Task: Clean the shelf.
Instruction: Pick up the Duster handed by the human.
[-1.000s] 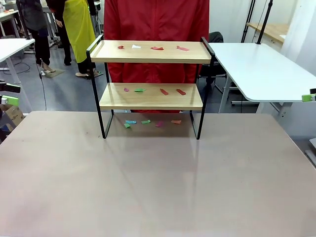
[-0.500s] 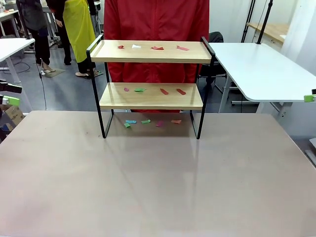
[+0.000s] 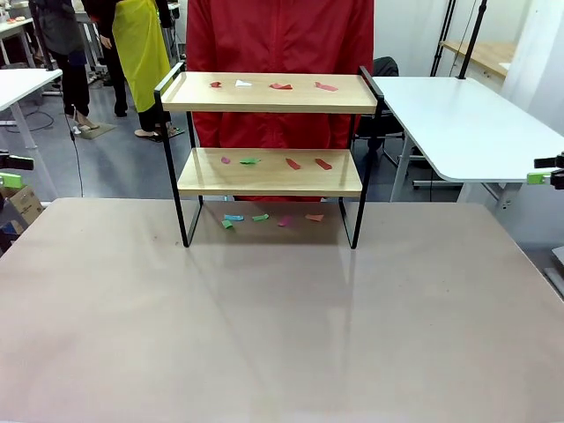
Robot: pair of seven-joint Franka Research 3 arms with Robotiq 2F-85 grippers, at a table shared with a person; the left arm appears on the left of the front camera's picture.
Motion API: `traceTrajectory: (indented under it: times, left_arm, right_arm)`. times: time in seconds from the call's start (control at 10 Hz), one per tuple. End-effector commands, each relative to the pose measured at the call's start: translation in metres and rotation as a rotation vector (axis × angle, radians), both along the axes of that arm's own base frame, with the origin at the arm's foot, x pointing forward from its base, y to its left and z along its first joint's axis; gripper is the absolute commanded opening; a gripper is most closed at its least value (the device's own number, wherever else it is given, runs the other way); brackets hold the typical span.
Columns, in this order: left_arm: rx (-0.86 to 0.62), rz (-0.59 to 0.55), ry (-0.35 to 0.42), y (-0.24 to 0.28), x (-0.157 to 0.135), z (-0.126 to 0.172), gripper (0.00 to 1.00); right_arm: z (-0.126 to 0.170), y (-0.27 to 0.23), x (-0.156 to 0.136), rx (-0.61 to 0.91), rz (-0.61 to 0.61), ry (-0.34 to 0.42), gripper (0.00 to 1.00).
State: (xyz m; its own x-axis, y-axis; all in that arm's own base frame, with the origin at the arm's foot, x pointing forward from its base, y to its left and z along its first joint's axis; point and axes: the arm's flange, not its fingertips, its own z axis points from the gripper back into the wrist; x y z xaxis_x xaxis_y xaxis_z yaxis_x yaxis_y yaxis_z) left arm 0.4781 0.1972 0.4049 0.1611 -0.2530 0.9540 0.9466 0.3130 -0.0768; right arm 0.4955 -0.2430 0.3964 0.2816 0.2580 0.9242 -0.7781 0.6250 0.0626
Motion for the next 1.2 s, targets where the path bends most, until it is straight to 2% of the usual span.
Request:
traceTrajectory:
  times: [0.0, 0.1, 0.7, 1.1]
  left_arm:
    - [-0.08, -0.065, -0.073, 0.018, 0.012, -0.006, 1.0]
    - [-0.092, -0.07, -0.099, 0.024, 0.015, -0.006, 1.0]
    - [-0.202, -0.144, -0.205, 0.045, 0.024, -0.014, 1.0]
    - [-0.21, -0.125, -0.201, 0.061, 0.024, -0.015, 1.0]
  right_arm:
    - [-0.001, -0.016, 0.016, 0.022, 0.046, -0.107, 1.0]
    - [0.0, -0.017, 0.019, 0.035, 0.049, -0.143, 1.0]
    - [0.009, -0.029, 0.03, 0.064, 0.052, -0.229, 1.0]
    - [0.01, -0.032, 0.029, 0.068, 0.041, -0.235, 1.0]
